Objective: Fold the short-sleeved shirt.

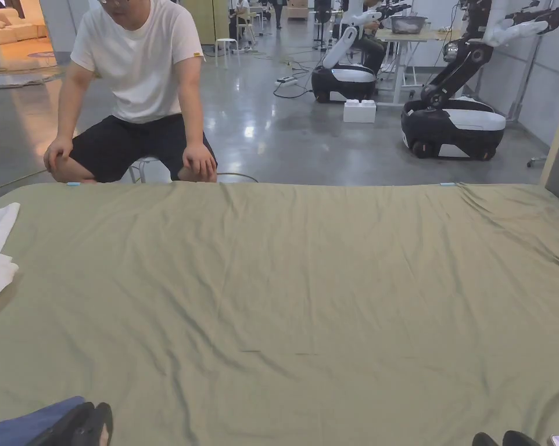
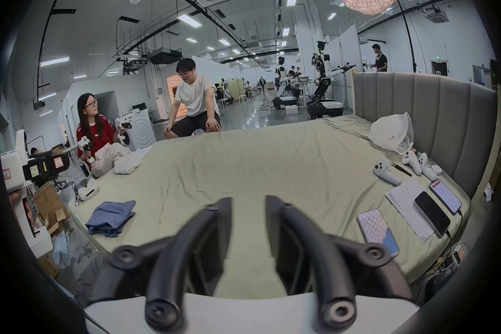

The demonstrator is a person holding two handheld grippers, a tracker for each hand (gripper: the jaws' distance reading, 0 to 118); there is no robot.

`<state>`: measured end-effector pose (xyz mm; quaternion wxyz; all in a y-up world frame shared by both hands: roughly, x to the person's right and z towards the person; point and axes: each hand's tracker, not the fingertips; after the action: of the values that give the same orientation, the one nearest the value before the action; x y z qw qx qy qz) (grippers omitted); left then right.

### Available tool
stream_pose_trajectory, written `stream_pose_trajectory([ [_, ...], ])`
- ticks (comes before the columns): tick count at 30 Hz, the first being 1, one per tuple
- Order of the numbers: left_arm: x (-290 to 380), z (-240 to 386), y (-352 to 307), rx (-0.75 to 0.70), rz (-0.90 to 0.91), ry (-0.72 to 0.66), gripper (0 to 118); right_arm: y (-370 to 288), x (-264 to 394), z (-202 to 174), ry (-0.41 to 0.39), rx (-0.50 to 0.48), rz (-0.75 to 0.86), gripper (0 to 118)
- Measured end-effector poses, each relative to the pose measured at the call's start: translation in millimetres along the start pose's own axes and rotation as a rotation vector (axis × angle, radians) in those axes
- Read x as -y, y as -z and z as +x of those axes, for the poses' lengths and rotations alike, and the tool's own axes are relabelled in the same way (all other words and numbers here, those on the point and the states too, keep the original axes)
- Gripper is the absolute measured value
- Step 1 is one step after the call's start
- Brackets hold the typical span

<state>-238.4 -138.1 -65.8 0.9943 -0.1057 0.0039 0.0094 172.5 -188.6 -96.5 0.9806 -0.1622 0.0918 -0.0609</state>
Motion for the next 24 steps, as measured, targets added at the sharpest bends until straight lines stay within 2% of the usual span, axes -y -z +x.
stream_pose_trajectory([
  [1,-0.3,-0.2,0.1,-0.004,0.002,-0.005,70,0.3,-0.2,-0.1,0.001,0.001,-0.002,73],
  [2,-0.3,-0.5,0.8,-0.011,0.0,-0.008,78,0.5,-0.4,-1.0,0.002,0.007,0.001,77],
  [3,0.2,-0.6,2.0,-0.022,-0.002,-0.005,78,0.8,-0.4,-1.8,-0.001,0.013,0.004,77],
  [4,-0.1,0.7,2.2,-0.034,0.001,-0.004,103,1.2,-0.4,-2.5,-0.005,0.02,0.007,94],
  [5,0.0,0.5,1.3,-0.031,0.008,-0.005,106,1.4,-0.4,-2.7,-0.007,0.024,0.011,102],
  [14,1.4,2.6,0.7,-0.024,0.006,0.012,110,3.1,2.5,-3.3,-0.006,0.035,0.015,113],
  [21,1.4,2.7,1.3,-0.02,-0.001,0.005,112,3.7,2.3,-4.9,-0.018,0.04,0.007,114],
  [24,1.9,3.9,1.3,-0.018,-0.011,0.01,112,4.1,-0.5,-4.3,0.0,0.032,0.004,114],
])
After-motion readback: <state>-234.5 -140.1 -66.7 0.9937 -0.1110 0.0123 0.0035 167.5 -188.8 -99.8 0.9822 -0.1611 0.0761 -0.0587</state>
